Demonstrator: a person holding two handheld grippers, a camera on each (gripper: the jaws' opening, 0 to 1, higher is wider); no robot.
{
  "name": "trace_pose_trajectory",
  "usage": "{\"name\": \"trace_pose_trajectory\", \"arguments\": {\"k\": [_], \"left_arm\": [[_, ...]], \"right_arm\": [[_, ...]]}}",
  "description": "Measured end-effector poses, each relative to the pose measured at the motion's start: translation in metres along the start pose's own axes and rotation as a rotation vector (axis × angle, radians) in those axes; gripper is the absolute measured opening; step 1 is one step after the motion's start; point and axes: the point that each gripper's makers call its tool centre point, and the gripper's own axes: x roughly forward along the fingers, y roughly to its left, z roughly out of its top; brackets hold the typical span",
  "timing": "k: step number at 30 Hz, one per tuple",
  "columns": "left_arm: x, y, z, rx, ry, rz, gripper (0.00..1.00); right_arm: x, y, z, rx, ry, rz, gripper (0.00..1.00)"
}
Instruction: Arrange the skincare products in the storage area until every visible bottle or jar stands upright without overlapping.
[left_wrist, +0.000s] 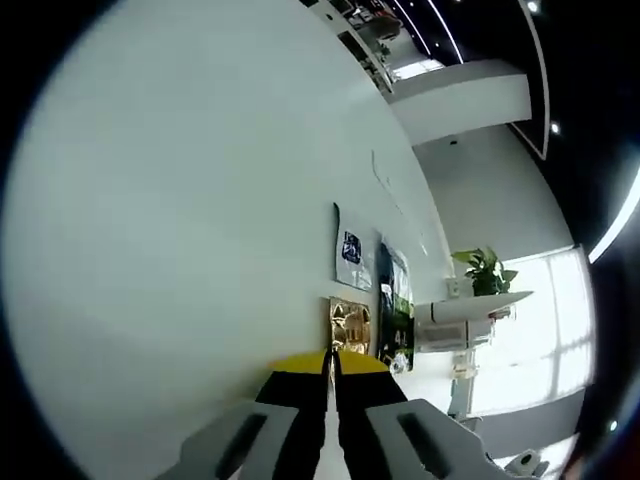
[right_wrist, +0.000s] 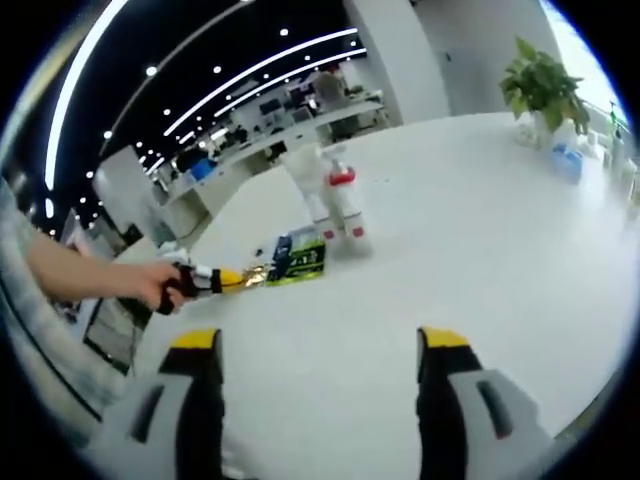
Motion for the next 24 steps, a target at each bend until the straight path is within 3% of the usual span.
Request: {"name": "trace_pose_trajectory", "arguments": {"k": [17, 24], "left_arm": [[0.0, 0.006, 0.006, 0.103, 0.095, 0.057, 0.02], [0.002, 0.006, 0.005, 0.106, 0.102, 0.066, 0.02]], "right_arm": [[0.0, 0.0, -0.009, 0.011, 0.02, 0.004, 0.77], [0.001, 0.002, -0.011, 0.016, 0.024, 0.01, 0.77]]}}
